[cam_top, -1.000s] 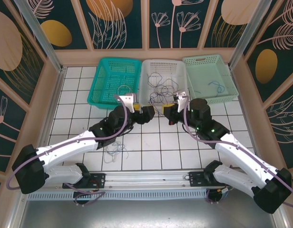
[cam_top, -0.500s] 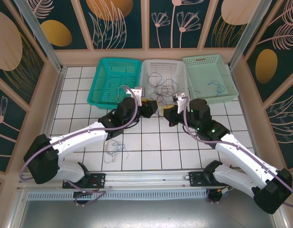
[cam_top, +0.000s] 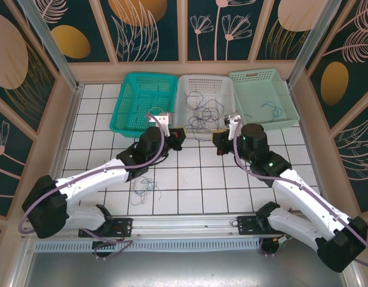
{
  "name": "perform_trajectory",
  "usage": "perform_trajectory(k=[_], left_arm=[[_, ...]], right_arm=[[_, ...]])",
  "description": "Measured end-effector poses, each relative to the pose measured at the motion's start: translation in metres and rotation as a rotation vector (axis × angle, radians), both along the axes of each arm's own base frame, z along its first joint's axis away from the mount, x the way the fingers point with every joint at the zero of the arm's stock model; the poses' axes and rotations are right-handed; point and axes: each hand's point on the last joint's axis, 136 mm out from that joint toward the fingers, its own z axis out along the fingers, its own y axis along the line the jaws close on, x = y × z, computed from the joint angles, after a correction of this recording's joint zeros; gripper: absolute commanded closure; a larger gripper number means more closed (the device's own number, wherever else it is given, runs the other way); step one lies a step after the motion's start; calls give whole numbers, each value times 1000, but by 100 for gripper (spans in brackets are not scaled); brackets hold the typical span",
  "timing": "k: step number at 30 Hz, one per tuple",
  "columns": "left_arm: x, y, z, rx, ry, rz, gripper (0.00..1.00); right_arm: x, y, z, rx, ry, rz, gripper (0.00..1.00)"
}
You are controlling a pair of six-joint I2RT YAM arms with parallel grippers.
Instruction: Untangle the cables
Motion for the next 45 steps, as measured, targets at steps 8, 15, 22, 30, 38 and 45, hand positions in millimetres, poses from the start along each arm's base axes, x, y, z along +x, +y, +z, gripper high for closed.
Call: perform_trajectory(k=[8, 15, 22, 30, 38, 45], left_arm=[[-21, 16, 10, -133, -10, 14, 100], [-28, 21, 16, -221, -7, 18, 100], [-34, 20, -2, -243, 8, -18, 100], [-42, 35, -8, -224, -20, -11, 74], [-38, 61, -48, -106, 36, 86, 41], [-32, 50, -38, -86, 19, 61, 37]], right_arm=[[1, -7, 22, 92, -30, -47, 100], [4, -12, 34, 153, -66, -90, 100], [8, -7, 40, 171, -111, -67, 100], [11, -18, 38, 94, -186, -79, 100], [11, -17, 51, 81, -272, -21, 100], [9, -8, 43, 73, -251, 35, 100]])
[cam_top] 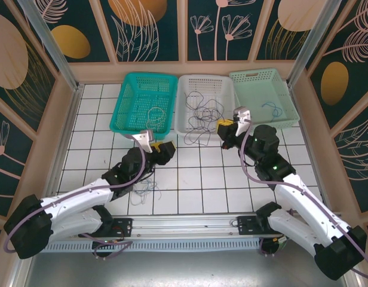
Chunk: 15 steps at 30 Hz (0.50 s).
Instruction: Untangle the cables
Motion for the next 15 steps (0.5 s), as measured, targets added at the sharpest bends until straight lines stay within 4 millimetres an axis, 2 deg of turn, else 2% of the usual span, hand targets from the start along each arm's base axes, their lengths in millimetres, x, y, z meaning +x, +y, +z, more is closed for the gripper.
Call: perform_trajectory(k=[6, 10, 15], left_arm=[[7, -28, 9, 11, -15, -83, 38], [11, -42, 32, -10, -68, -129, 37], [14, -46, 53, -33, -120, -135, 35]], right_arm=[[-3, 3, -2, -2, 9, 24, 100], [-5, 5, -3, -13, 3, 39, 100], [-6, 6, -3, -16, 3, 47, 100]])
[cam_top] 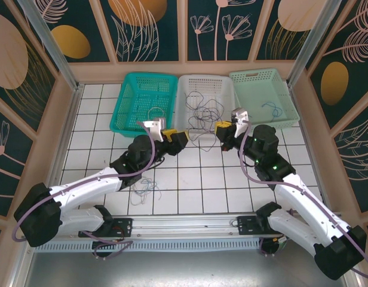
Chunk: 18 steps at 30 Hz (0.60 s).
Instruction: Untangle the cables
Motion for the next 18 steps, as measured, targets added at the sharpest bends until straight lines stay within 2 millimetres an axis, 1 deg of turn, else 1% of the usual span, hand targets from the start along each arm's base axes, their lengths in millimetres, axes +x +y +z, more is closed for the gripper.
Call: perform_trajectory(k=[4, 6, 10, 11, 15, 17, 18], left_arm=[[0, 0, 0, -3, 3, 1, 35], [0, 2, -2, -4, 5, 11, 31], [-1, 19, -4, 2, 1, 72, 25], [-2, 25, -1, 5, -9, 88, 24], [-5, 41, 22, 34, -88, 115, 23], [-4, 43, 32, 69, -122, 113, 24], [-3, 41, 36, 88, -138, 101, 25]], right_arm=[[0, 0, 0, -1, -1, -1, 100], [0, -1, 1, -1, -5, -1, 100], [-1, -1, -1, -13, -2, 0, 100], [-1, -1, -4, -23, 2, 1, 100], [-3, -1, -11, -57, 21, 9, 100], [-3, 0, -11, -68, 22, 19, 100], [-3, 1, -11, -69, 25, 25, 100]])
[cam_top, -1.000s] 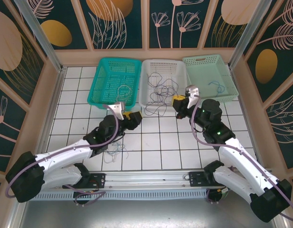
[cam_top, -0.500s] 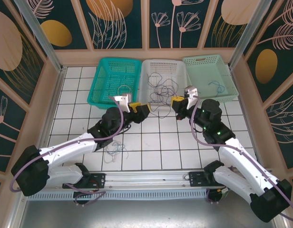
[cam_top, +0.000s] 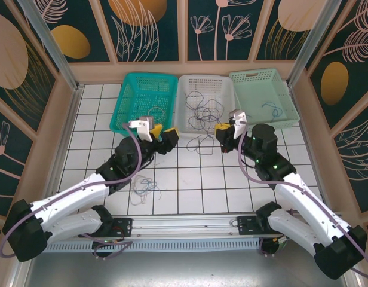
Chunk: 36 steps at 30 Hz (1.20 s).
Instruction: Untangle the cables
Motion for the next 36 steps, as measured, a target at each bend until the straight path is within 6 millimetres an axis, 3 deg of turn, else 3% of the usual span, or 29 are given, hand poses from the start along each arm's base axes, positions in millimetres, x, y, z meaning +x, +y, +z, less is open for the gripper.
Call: perform_trajectory(k=[5, 9, 12, 15, 22, 33, 36], left_arm=[[-1, -30, 12, 96, -62, -148, 32], [-7, -68, -10, 222, -76, -349, 35], [-15, -82, -30, 317, -89, -460, 34], [-24, -87, -41, 407, -125, -550, 34], [-32, -88, -46, 521, -222, -633, 34], [-38, -101, -73, 580, -193, -759, 37], [-37, -101, -78, 588, -184, -769, 43]], right_arm=[[-6, 5, -3, -5, 15, 43, 100], [-13, 10, -2, -15, 21, 98, 100], [-18, 14, 0, -24, 20, 136, 100], [-25, 17, 0, -35, 23, 183, 100], [-35, 18, -9, -75, 58, 252, 100], [-39, 18, -1, -78, 45, 297, 100], [-40, 18, -1, -74, 50, 307, 100]])
